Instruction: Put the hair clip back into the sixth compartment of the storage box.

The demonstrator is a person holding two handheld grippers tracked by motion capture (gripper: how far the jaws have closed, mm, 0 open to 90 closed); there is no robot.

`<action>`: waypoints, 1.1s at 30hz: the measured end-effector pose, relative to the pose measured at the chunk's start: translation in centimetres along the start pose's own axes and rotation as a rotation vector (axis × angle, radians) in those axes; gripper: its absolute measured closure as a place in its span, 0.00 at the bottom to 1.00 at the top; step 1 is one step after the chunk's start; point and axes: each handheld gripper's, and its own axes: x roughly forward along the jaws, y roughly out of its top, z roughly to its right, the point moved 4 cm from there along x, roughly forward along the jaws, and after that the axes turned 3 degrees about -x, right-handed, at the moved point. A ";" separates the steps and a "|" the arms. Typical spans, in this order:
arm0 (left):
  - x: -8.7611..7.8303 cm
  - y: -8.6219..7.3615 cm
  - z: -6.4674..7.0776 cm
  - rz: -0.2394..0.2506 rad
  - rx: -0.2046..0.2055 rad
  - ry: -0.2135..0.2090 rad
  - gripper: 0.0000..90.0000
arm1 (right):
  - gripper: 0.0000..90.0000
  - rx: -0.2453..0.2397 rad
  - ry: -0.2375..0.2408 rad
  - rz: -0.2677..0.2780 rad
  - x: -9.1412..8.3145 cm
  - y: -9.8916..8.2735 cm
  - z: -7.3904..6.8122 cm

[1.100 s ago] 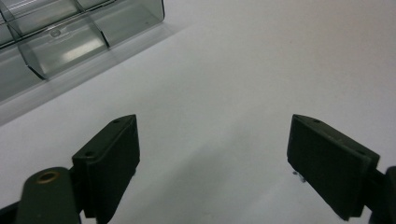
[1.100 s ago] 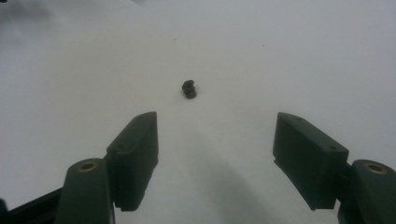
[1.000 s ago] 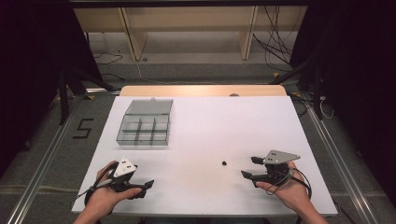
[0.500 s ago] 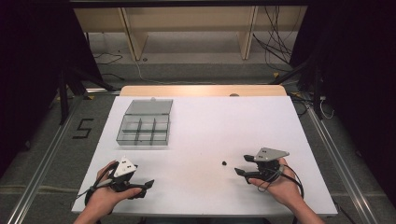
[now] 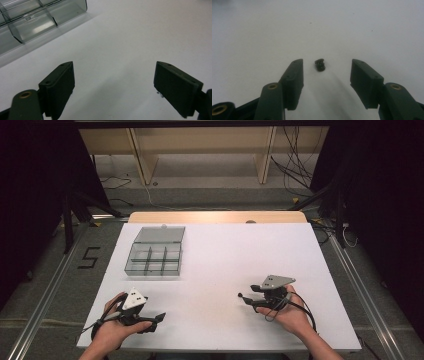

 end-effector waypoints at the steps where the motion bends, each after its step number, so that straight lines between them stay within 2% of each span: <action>1: 0.0 0.0 0.0 0.000 0.000 0.000 0.18 | 0.50 0.000 0.000 0.000 0.0 0.0 0.0; 7: 0.0 0.0 0.0 -0.001 0.003 -0.002 0.18 | 0.54 -0.013 0.015 -0.019 1.0 0.3 -0.2; 17: 0.1 0.0 0.0 0.002 0.002 -0.002 0.18 | 0.69 -0.028 0.039 -0.051 2.7 0.9 -0.4; 24: 0.1 0.0 -0.1 0.001 0.003 -0.002 0.18 | 0.77 -0.034 0.037 -0.065 3.0 0.9 -0.5; 30: 0.1 0.1 0.0 0.000 0.005 -0.004 0.18 | 0.88 -0.031 0.024 -0.064 3.0 0.8 -0.2; 33: 0.1 0.0 0.0 0.000 0.004 -0.005 0.18 | 0.89 -0.022 0.025 -0.067 3.0 0.9 -0.2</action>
